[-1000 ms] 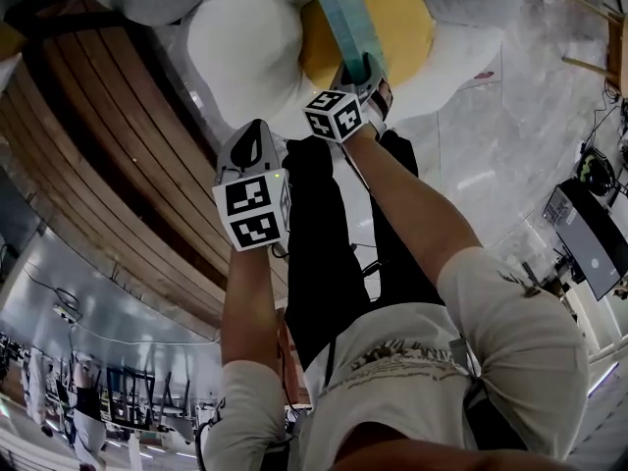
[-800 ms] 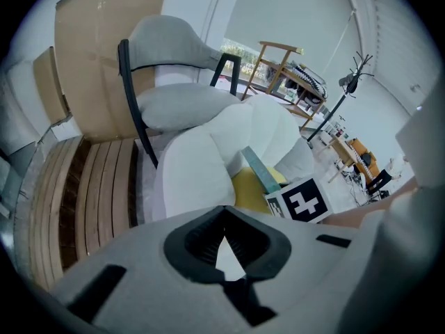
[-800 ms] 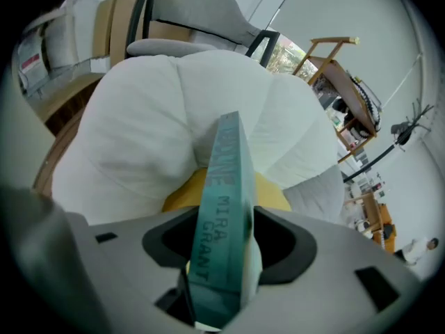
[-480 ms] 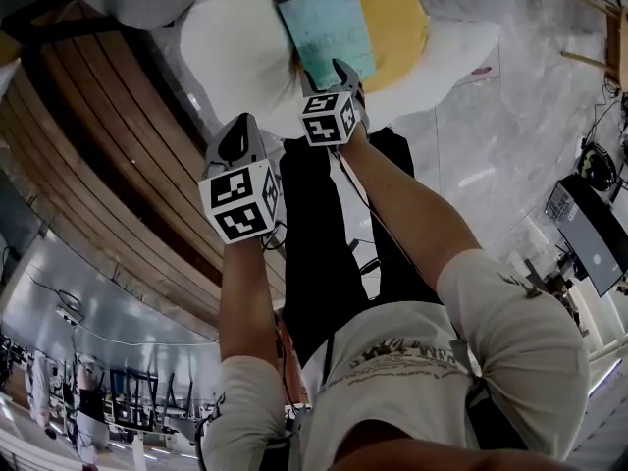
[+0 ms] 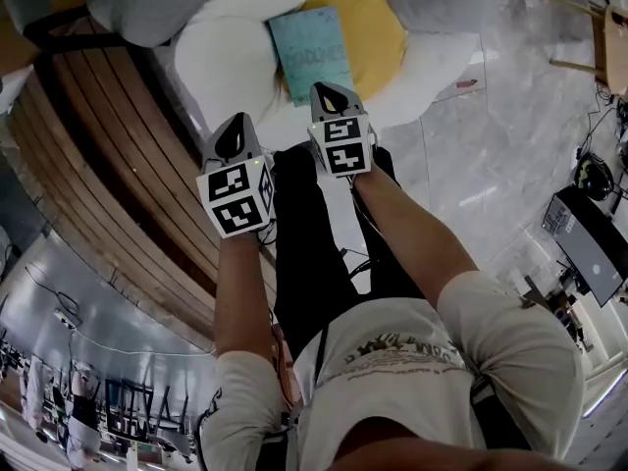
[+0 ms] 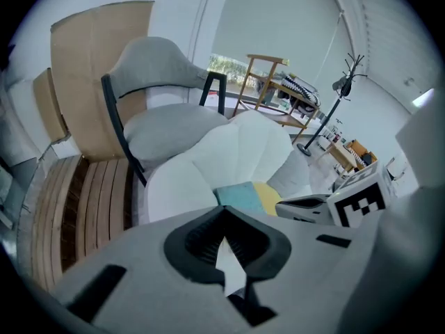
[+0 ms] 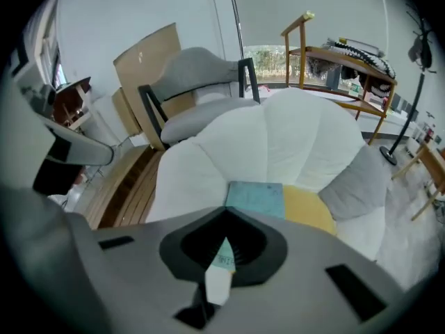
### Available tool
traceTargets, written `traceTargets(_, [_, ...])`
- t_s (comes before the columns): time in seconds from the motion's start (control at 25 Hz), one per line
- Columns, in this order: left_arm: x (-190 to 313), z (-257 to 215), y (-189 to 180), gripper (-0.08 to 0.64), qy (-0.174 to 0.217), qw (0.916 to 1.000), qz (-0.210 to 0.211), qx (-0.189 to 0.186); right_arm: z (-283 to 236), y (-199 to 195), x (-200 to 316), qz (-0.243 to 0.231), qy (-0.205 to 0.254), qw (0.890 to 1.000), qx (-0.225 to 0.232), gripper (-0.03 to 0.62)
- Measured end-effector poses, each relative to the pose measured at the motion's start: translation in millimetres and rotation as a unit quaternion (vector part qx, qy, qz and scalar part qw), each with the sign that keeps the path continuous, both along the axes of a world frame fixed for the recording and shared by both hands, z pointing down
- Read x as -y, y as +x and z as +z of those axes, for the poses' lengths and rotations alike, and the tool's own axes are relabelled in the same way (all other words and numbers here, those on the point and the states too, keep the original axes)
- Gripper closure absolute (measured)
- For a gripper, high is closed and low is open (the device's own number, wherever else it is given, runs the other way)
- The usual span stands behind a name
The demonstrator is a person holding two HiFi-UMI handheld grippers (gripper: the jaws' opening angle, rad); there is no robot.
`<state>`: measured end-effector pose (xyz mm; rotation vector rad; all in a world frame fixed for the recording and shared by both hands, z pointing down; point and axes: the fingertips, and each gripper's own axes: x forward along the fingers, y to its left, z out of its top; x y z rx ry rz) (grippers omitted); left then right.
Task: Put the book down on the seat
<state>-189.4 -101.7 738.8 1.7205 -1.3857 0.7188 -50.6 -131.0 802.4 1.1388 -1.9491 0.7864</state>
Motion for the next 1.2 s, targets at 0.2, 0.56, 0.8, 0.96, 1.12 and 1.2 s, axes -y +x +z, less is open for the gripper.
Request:
traceTargets(0.2, [31.5, -58.5, 26.4, 0.54, 0.052, 0.9986, -0.004, 0.009, -74.6, 44.8, 8.0, 0.011, 0.028, 0.999, 0.025, 0.565])
traceTargets(0.56, [52.9, -199.7, 89.4, 0.54, 0.109, 0.9939, 0.001, -0.019, -257.4, 106.5, 27.4, 0.039, 0.114, 0.99, 0.07, 0.565])
traceTargets(0.8, [64.1, -293.3, 116.7, 0.54, 0.156, 0.9875, 0.022, -0.015, -359.3, 115.1, 63.8, 0.025, 0.198, 0.974, 0.111, 0.565])
traceTargets(0.96, [79.7, -354.1, 110.2, 0.54, 0.202, 0.9791, 0.024, 0.006, -421.8, 114.4, 84.1, 0.028, 0.246, 0.957, 0.148, 0.565])
traceTargets(1.12, [79.1, -410.8, 108.2, 0.54, 0.234, 0.9712, 0.037, 0.027, -479.9, 126.1, 90.1, 0.044, 0.283, 0.945, 0.161, 0.565])
traceTargets(1.2, [82.0, -436.7, 102.6, 0.54, 0.251, 0.9668, 0.033, 0.032, -510.5, 126.6, 98.3, 0.041, 0.314, 0.936, 0.156, 0.565])
